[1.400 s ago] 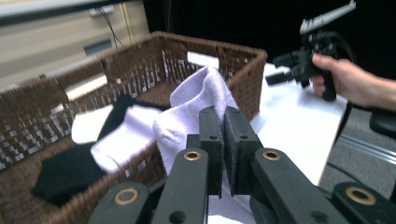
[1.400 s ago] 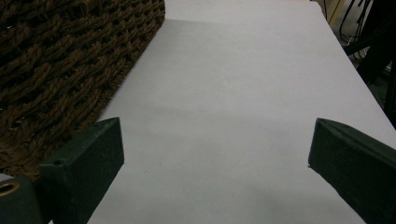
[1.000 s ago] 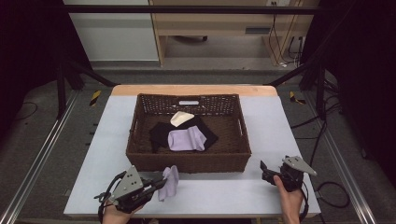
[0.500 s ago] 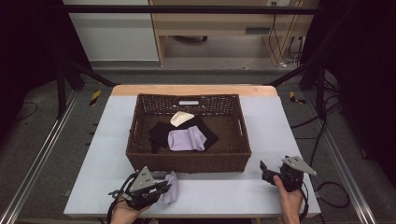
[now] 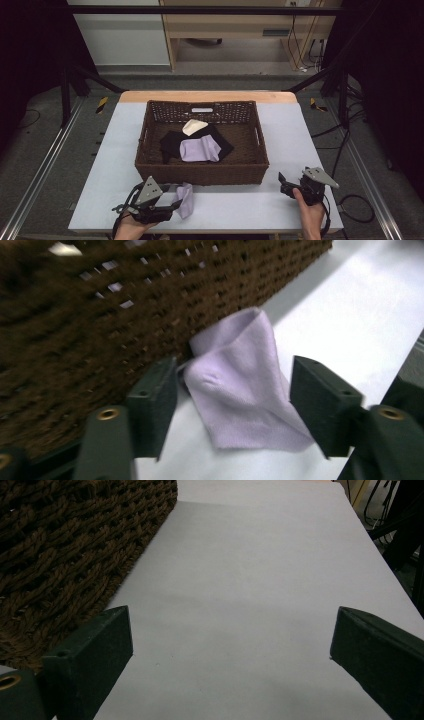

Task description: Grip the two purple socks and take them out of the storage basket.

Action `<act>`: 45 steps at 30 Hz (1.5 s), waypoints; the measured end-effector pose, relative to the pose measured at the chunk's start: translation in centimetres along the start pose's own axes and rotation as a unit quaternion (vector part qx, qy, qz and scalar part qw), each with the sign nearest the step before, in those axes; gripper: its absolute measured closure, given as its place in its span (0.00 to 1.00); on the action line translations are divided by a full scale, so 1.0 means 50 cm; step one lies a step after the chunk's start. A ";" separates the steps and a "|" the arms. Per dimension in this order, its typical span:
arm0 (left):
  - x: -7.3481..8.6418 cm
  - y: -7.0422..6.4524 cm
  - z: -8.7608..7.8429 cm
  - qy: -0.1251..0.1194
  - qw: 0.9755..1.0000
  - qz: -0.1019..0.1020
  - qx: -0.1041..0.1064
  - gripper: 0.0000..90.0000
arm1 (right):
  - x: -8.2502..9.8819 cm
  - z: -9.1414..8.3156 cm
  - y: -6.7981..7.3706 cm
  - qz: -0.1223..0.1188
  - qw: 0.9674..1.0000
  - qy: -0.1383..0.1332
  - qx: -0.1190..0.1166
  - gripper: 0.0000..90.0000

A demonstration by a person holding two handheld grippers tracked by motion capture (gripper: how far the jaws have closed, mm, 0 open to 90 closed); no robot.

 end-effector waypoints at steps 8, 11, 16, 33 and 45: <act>-0.028 0.001 -0.033 -0.017 1.000 -0.017 -0.010 0.27 | 0.000 0.000 -0.001 0.000 1.000 0.000 0.000 0.04; -0.040 0.001 -0.043 -0.024 0.999 -0.019 -0.012 0.26 | 0.000 0.000 0.000 0.000 1.000 0.000 0.001 0.04; -0.071 0.007 -0.058 -0.039 0.999 -0.015 -0.014 0.26 | 0.001 0.001 0.000 -0.003 1.000 0.001 0.003 0.04; -0.240 0.058 -0.098 -0.111 0.992 -0.007 -0.060 0.26 | 0.001 0.003 -0.001 0.000 1.000 0.004 0.002 0.04; -0.325 0.088 -0.048 -0.113 0.991 -0.019 -0.071 0.27 | 0.001 0.003 -0.001 0.000 1.000 0.005 0.001 0.04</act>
Point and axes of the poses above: each handheld gripper's, and its own axes: z roughly forward along the jaws, x roughly out of its underside, y roughly to its left, the point moved 9 cm from there along z, roughly forward along the jaws, and after that the axes turned 7 degrees about y, right-handed, at the moved point
